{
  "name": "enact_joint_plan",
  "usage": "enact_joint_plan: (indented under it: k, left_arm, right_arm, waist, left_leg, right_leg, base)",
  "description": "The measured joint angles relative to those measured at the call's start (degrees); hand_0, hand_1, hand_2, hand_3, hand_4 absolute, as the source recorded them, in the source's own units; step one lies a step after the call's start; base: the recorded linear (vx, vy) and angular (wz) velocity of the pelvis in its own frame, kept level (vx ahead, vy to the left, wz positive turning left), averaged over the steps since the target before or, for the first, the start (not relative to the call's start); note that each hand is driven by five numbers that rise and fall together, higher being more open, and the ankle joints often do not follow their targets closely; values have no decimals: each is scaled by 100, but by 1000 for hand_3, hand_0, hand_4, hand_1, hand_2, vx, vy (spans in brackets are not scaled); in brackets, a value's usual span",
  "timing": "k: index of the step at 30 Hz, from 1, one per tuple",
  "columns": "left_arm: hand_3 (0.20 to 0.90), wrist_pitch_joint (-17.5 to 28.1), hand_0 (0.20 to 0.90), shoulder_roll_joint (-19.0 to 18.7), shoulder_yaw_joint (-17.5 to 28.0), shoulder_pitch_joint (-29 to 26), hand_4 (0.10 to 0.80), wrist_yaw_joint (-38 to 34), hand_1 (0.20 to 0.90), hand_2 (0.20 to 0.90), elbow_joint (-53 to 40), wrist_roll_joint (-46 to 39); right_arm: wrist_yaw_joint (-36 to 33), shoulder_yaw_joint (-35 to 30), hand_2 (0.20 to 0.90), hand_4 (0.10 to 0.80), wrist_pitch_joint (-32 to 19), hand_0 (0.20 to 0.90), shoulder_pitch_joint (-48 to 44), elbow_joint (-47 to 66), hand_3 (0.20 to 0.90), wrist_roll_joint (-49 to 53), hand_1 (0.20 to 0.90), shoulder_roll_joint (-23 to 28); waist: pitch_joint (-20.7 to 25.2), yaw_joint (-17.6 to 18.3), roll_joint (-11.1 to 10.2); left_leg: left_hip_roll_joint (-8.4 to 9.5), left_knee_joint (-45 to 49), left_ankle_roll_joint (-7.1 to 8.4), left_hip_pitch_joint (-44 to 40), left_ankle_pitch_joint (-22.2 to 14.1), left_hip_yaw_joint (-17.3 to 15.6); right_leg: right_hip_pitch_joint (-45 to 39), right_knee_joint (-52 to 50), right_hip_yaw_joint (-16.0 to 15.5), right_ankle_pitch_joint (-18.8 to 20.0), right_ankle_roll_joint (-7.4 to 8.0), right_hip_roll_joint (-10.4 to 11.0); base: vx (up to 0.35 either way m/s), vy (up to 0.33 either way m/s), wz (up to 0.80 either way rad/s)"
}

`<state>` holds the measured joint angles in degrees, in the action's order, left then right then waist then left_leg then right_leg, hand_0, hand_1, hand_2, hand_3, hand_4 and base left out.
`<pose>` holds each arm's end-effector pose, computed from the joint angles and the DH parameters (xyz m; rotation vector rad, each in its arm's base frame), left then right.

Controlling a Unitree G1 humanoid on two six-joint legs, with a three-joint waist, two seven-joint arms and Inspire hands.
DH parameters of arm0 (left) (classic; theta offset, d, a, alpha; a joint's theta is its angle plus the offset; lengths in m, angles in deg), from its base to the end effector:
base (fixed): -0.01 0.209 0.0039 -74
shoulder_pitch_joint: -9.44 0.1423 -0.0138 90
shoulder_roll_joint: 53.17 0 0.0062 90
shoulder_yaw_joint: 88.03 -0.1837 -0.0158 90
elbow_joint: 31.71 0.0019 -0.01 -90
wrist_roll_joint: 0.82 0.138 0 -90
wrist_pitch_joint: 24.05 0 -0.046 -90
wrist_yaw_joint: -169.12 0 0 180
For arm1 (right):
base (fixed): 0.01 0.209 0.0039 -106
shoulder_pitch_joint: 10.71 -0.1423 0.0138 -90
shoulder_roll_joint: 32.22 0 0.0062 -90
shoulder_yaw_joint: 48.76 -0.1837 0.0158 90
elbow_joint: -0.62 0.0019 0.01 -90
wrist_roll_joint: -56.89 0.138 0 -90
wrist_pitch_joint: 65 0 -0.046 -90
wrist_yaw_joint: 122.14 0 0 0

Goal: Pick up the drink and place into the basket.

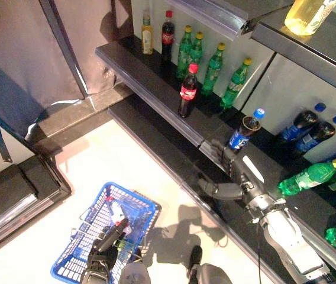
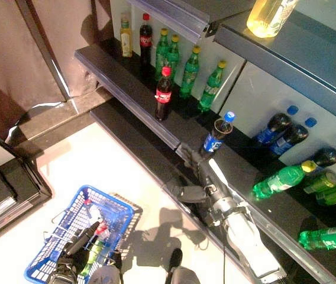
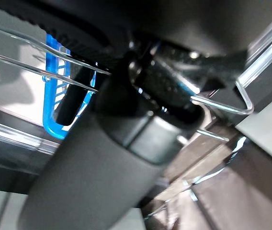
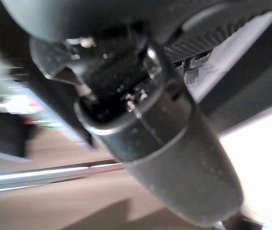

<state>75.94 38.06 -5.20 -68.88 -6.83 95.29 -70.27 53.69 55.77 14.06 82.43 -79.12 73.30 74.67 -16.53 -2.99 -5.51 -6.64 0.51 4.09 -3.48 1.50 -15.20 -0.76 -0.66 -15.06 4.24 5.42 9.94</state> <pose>0.0950 0.2199 -0.0804 -0.8295 0.5452 0.4985 0.1854 -0.1937 0.0759 -0.2182 -0.1989 0.2481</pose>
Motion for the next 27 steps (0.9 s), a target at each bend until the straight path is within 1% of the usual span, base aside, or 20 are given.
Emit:
enact_joint_plan:
  k: [1, 2, 4, 5, 7, 8, 9, 10, 11, 12, 14, 16, 19, 24, 26, 27]
  left_arm:
    - [200, -1, 300, -7, -27, 1, 100, 0, 300, 300, 0, 7]
    - [200, -7, 300, 0, -51, 21, 100, 0, 300, 300, 0, 10]
    - [200, -8, 300, 2, -75, 27, 100, 0, 300, 300, 0, 31]
    - [200, -13, 300, 7, -99, 19, 100, 0, 300, 300, 0, 36]
    - [200, -16, 300, 13, -118, -1, 100, 0, 300, 300, 0, 39]
    - [200, -21, 300, 27, -125, -25, 100, 1, 300, 300, 0, 38]
    - [200, -21, 300, 38, -130, -23, 100, 1, 300, 300, 1, 38]
    - [200, -22, 300, 42, -135, -18, 100, 1, 300, 300, 1, 37]
    - [200, -25, 300, 44, -143, 16, 100, 1, 300, 300, 1, 37]
    - [200, -26, 300, 43, -148, 33, 100, 0, 300, 300, 1, 37]
    - [200, -24, 300, 38, -248, 49, 100, 1, 300, 300, 1, 35]
    - [200, -24, 300, 48, -343, 78, 100, 1, 300, 300, 1, 35]
    - [200, -24, 300, 89, -437, 137, 100, 0, 300, 300, 1, 38]
    - [200, -23, 300, 117, -505, 74, 100, 1, 300, 300, 1, 25]
    - [200, -20, 300, 117, -550, -3, 100, 1, 300, 300, 1, -4]
    - [200, -11, 300, 119, -583, -127, 100, 2, 300, 300, 1, -47]
  right_arm:
    - [-84, -22, 900, 800, -1, 900, -43, 55, 900, 0, 900, -25]
    - [-377, -69, 900, 800, -50, 900, -142, 163, 900, -42, 900, -148]
    - [-798, -146, 900, 800, -195, 900, -264, 257, 900, -144, 900, -273]
    - [-1228, -174, 900, 800, -189, 900, -433, 264, 900, -316, 900, -282]
    - [-1706, -248, 900, 800, -176, 900, -597, 265, 900, -398, 900, -303]
    - [-2193, -355, 900, 800, -97, 900, -755, 264, 900, -505, 900, -370]
    - [-2564, -452, 900, 800, -65, 900, -863, 264, 900, -507, 900, -398]
    - [-2751, -488, 900, 800, -55, 900, -895, 264, 900, -507, 900, -402]
    - [-3196, -548, 900, 800, 4, 900, -938, 264, 900, -520, 900, -417]
    - [-3385, -562, 900, 800, 38, 900, -938, 264, 900, -524, 900, -423]
    - [-4105, -674, 900, 800, 185, 900, -919, 264, 900, -739, 900, -525]
    - [-4485, -710, 900, 800, 307, 900, -903, 264, 900, -752, 900, -587]
    - [-4769, -712, 900, 800, 519, 900, -807, 259, 900, -751, 900, -587]
    - [-4787, -635, 900, 800, 743, 900, -799, 81, 900, -732, 900, -588]
    - [-4787, -527, 900, 800, 749, 900, -800, -76, 900, -731, 900, -588]
    - [-4789, -474, 900, 800, 766, 900, -818, -157, 900, -719, 900, -591]
  waist:
    - [4, -7, -6]
    - [7, -14, -11]
    - [10, -6, -15]
    - [9, 11, -12]
    - [9, -2, -11]
    - [7, -6, -8]
    - [2, -16, 0]
    - [0, -18, 4]
    - [-7, -23, 18]
    - [0, -23, 25]
    - [14, -13, 80]
    - [44, -10, 151]
    - [86, 7, 300]
    - [73, -10, 444]
    - [66, -10, 490]
    - [33, -18, 542]
  left_leg:
    - [8, -36, -7, -38, 3, -31]
    - [18, -90, 2, -137, 23, -124]
    - [25, -95, 0, -195, 18, -147]
    - [24, -112, 5, -236, 11, -152]
    - [9, -117, 12, -254, 7, -151]
    - [0, -117, 16, -257, 4, -152]
    - [-3, -117, 18, -262, 4, -152]
    - [-2, -117, 19, -276, 3, -152]
    - [-4, -123, 28, -339, -7, -151]
    - [-4, -124, 29, -358, -13, -151]
    - [-3, -123, 27, -373, -20, -151]
    - [0, -122, 27, -381, -20, -146]
    - [-1, -122, 26, -396, -21, -136]
    - [-2, -24, 18, -318, -40, -115]
    - [-3, 132, 4, -135, -76, -95]
    - [0, 306, -9, 110, -104, -48]
  right_leg:
    - [-1, -7, -9, 11, 5, 14]
    - [-29, -6, -6, 46, 6, 36]
    - [-64, 5, -9, 56, 18, 47]
    - [-88, 7, -6, 59, 22, 37]
    - [-104, 11, -11, 57, 21, 22]
    - [-110, 23, -13, 57, 20, 8]
    - [-123, 28, -16, 56, 18, 4]
    - [-138, 34, -17, 56, 18, 3]
    - [-221, 64, -22, 56, 19, 1]
    - [-247, 75, -23, 56, 19, -1]
    - [-277, 81, -25, 52, 22, 4]
    - [-285, 80, -28, 53, 21, 7]
    - [-301, 80, -33, 52, 22, 5]
    - [-264, 59, -57, 50, 19, 20]
    - [-118, -65, -81, -10, 17, 50]
    - [97, -229, -105, -39, -3, 80]
  base:
    - [86, 90, -23]
    - [69, 47, -29]
    - [76, 33, -17]
    - [73, 5, -3]
    - [75, -10, -2]
    - [82, -19, 1]
    - [99, -24, 1]
    - [81, -17, 2]
    - [54, -10, 1]
    - [72, -10, 3]
    - [76, -11, 3]
    - [61, -2, 0]
    - [29, -1, 0]
    - [-9, 1, 1]
    - [-107, 2, 10]
    - [-242, 5, 17]
